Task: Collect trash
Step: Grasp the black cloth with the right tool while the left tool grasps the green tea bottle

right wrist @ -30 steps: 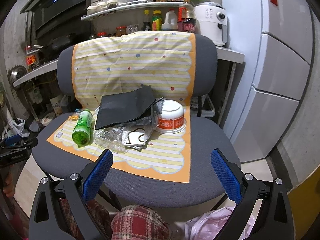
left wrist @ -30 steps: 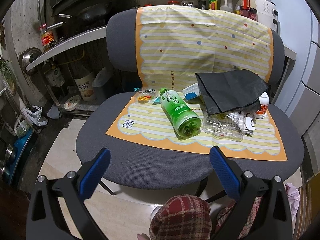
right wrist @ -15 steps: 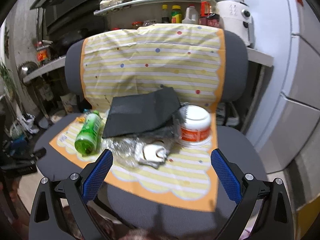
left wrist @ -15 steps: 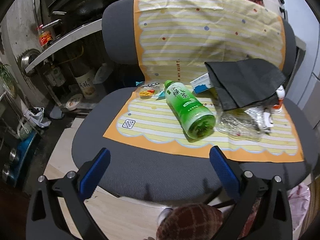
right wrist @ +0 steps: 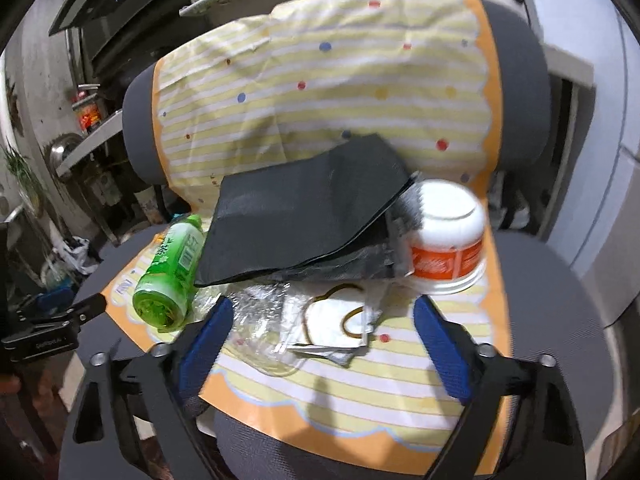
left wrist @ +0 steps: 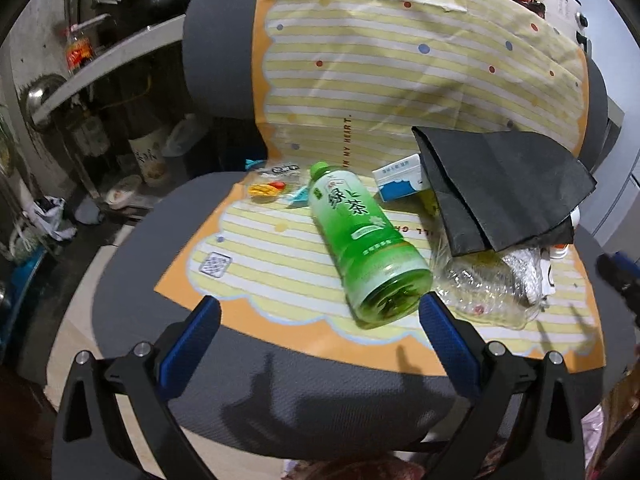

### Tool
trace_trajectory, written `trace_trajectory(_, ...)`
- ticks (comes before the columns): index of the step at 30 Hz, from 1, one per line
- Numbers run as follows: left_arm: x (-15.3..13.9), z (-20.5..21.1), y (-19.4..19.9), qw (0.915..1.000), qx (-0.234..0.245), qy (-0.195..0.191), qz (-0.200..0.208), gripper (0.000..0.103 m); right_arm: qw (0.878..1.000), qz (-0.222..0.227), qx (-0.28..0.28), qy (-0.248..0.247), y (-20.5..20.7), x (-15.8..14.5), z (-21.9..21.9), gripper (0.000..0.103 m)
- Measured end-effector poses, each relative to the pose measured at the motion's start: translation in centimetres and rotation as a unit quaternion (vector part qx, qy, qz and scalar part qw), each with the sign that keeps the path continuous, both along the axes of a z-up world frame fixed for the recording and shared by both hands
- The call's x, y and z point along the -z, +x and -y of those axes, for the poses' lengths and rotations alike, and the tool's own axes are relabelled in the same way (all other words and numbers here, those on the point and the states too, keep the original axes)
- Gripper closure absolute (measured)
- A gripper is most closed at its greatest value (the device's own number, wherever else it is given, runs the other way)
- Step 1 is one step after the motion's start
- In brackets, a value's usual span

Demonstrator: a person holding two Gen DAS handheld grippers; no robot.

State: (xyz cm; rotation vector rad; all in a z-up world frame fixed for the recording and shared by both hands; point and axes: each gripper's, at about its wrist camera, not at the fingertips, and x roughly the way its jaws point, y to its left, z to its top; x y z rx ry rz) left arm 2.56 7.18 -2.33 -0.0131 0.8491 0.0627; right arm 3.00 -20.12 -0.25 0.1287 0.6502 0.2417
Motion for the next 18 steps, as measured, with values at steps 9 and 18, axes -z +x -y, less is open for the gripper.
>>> trace_trajectory(9, 1.5, 1.3, 1.5, 0.9995, 0.028, 0.006, -0.010, 0.011, 0.997, -0.027, -0.034, 0.058, 3.3, 3.2, -1.9, 0.033)
trace_trajectory(18, 1.8, 0.3, 2.8, 0.9998, 0.019, -0.004, -0.007, 0.013, 0.993, -0.044, -0.009, 0.114, 7.9, 3.8, -2.1, 0.031)
